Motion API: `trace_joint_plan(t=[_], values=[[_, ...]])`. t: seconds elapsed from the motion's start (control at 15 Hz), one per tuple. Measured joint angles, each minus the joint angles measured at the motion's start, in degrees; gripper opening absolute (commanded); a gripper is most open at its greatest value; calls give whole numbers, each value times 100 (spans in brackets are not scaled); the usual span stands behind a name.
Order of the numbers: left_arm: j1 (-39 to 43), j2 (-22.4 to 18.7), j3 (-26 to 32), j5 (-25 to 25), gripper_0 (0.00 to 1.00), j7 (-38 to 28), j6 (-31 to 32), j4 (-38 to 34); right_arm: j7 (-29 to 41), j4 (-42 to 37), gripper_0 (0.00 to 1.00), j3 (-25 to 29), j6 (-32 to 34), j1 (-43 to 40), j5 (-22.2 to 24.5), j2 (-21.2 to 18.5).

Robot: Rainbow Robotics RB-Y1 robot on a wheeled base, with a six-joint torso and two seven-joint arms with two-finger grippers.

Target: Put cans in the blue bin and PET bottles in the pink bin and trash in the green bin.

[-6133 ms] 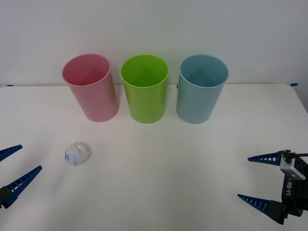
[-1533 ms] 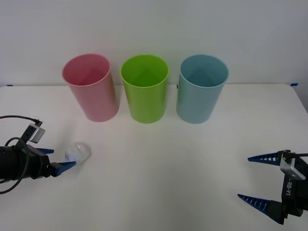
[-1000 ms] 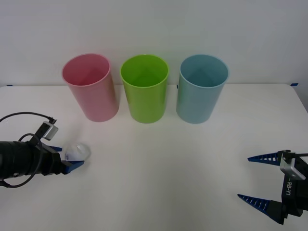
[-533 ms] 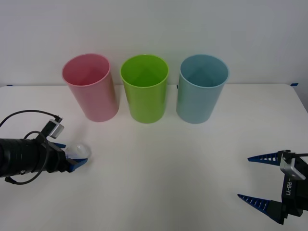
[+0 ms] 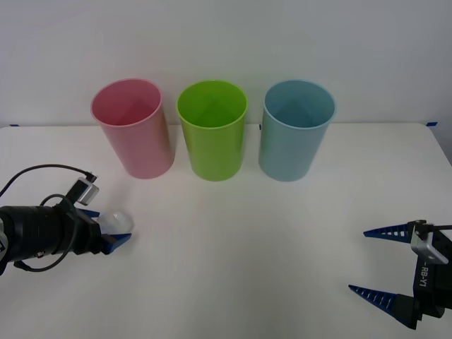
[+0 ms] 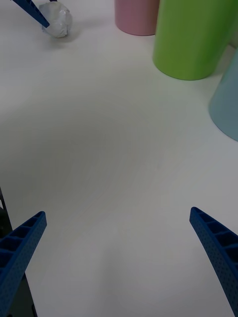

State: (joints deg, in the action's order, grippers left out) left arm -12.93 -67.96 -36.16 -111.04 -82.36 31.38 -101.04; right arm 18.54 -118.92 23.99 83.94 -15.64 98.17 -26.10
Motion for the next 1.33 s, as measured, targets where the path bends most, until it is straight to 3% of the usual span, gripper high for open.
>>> trace_joint_plan(t=[1.33], values=[[26, 738, 206, -708, 100, 61, 10, 690, 0, 0, 100, 0, 0, 0, 0, 0]])
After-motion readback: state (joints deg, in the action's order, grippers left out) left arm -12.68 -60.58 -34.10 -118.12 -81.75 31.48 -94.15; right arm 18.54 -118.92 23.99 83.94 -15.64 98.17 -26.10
